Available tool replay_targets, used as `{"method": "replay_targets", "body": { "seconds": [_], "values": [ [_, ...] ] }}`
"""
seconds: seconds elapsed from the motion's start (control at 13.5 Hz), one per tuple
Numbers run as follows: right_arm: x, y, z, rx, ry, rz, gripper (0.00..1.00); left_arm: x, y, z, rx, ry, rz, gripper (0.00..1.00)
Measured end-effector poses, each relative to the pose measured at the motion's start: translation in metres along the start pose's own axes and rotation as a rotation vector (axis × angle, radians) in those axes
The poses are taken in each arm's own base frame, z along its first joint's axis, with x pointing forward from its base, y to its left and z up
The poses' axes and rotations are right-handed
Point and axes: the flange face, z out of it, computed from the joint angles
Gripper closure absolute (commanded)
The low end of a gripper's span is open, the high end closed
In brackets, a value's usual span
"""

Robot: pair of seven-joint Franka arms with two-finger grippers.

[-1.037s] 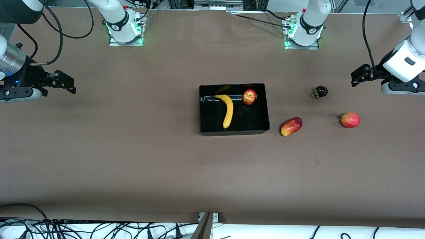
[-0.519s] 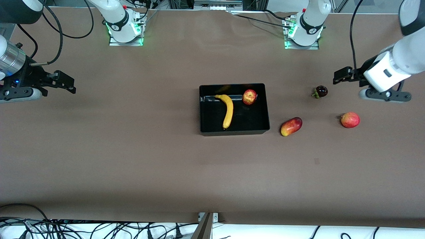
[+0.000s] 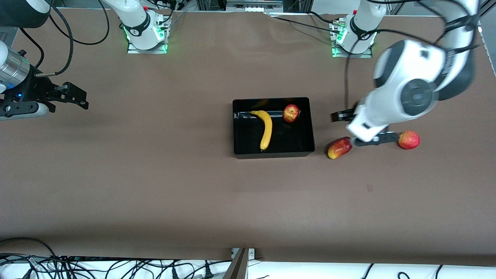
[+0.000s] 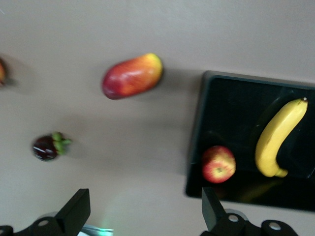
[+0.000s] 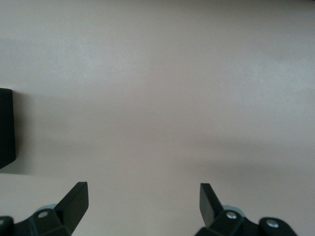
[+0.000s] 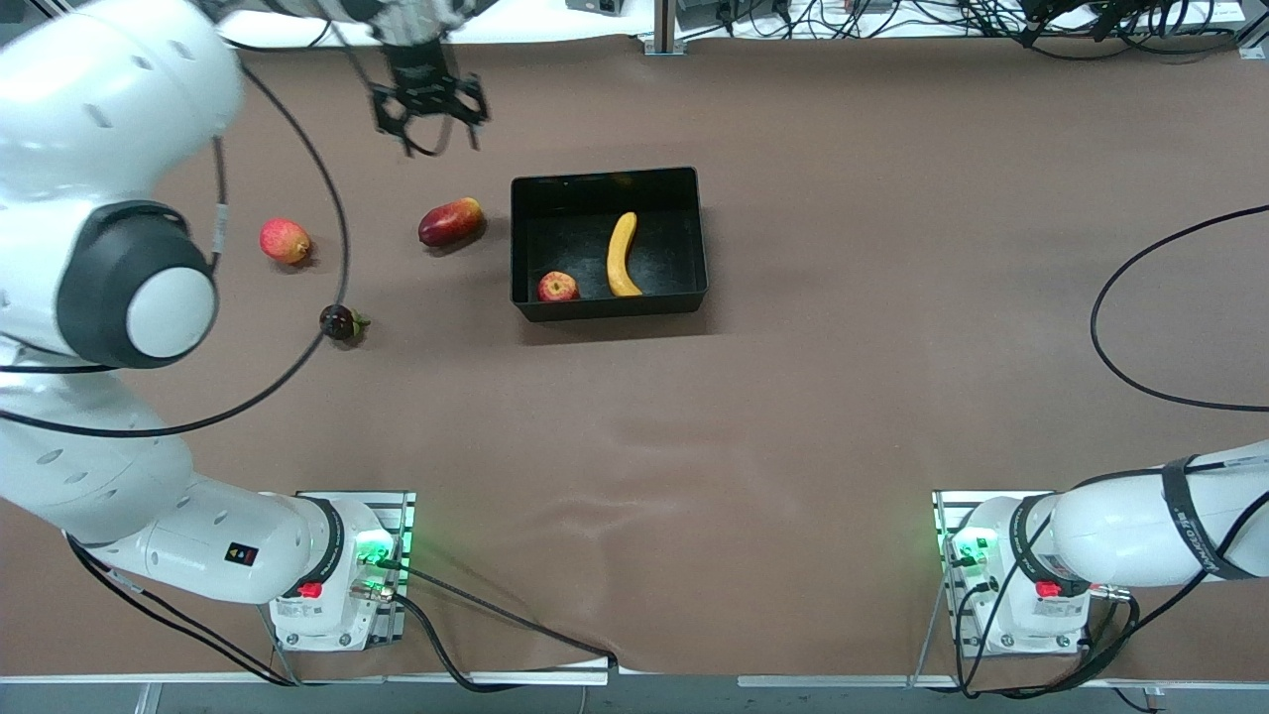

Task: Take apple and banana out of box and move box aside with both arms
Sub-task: 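Lower the left gripper and grasp the red apple inside the tray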

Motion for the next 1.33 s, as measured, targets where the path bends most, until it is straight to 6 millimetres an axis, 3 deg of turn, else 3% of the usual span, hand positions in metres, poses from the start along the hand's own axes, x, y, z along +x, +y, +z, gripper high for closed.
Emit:
{"method": "replay_targets", "body": {
  "seconds": [0.15,0.37,0.52,0.67,0.81,1.11,1.19,1.33],
  "values": [
    [0.000,0.000,0.000,0.000,0.000,0.000,0.00,-0.014,0.049,0.034,0.038,-0.010,-0.049,0.00],
    [0.000,0.000,0.000,0.000,0.000,0.000,0.00,-0.038,0.115,0.110,0.142,0.020,-0.083,0.00],
    [0.000,0.000,0.000,0.000,0.000,0.000,0.00,-0.055,0.141,0.165,0.212,0.076,-0.097,0.00],
    [0.000,0.000,0.000,0.000,0.000,0.000,0.00,-0.060,0.143,0.207,0.226,0.100,-0.119,0.00],
    [0.000,0.000,0.000,0.000,0.000,0.000,0.00,-0.066,0.137,0.233,0.231,0.101,-0.147,0.00],
    [0.000,-0.001,0.000,0.000,0.000,-0.001,0.00,-0.081,0.146,0.265,0.244,0.108,-0.182,0.00],
    [0.000,-0.002,0.000,0.000,0.001,-0.003,0.00,-0.082,0.147,0.268,0.245,0.109,-0.183,0.05],
    [0.000,-0.003,0.000,0.000,0.001,-0.006,0.00,-0.082,0.148,0.272,0.249,0.107,-0.187,0.49]
  ]
}}
